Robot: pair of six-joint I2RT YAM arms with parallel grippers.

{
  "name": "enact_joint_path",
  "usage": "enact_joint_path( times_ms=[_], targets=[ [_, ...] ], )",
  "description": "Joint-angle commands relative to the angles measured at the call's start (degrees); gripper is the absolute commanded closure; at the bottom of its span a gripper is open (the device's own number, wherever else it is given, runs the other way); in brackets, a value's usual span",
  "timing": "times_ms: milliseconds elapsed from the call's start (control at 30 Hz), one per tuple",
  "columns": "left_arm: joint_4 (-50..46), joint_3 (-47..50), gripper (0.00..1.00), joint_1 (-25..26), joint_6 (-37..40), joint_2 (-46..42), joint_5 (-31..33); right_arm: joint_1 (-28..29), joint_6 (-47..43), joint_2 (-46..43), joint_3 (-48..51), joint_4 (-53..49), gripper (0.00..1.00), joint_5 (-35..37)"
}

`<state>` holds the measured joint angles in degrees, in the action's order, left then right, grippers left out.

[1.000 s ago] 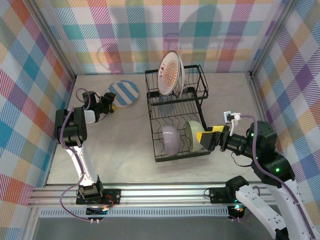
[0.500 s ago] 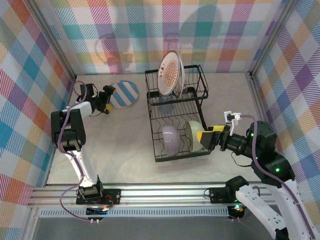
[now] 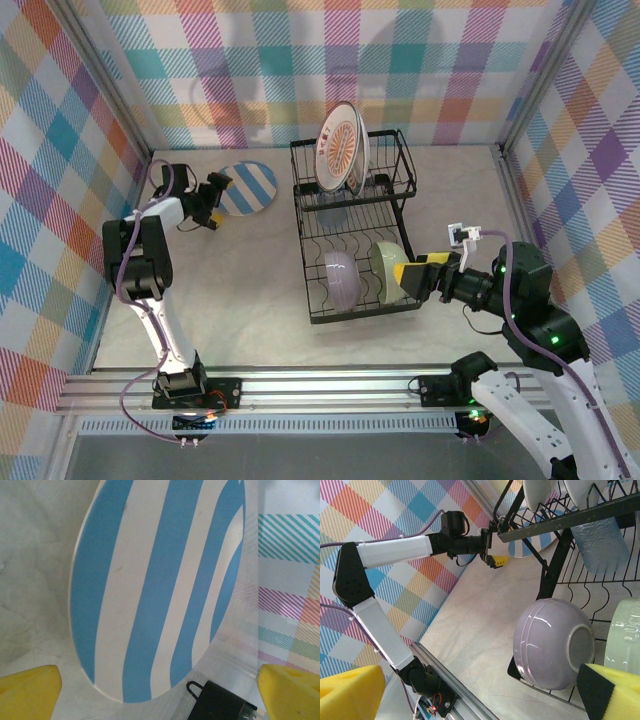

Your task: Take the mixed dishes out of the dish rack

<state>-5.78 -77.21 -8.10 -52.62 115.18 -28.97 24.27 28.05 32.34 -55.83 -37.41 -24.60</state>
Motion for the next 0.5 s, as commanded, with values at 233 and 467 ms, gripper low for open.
enact_joint_path(
  times_ms=[233,467],
  targets=[
    [-2.1,-5.6,0.00,1.3,0.5,3.5,-0.8,-0.3,-0.1,2.7,-2.0,0.9,0.01,0.3],
    [-5.1,-2.5,0.00,1.2,1.2,-0.4,2.6,-0.2,-1.7,7.9,-4.8,0.7,0.01,3.9]
  ],
)
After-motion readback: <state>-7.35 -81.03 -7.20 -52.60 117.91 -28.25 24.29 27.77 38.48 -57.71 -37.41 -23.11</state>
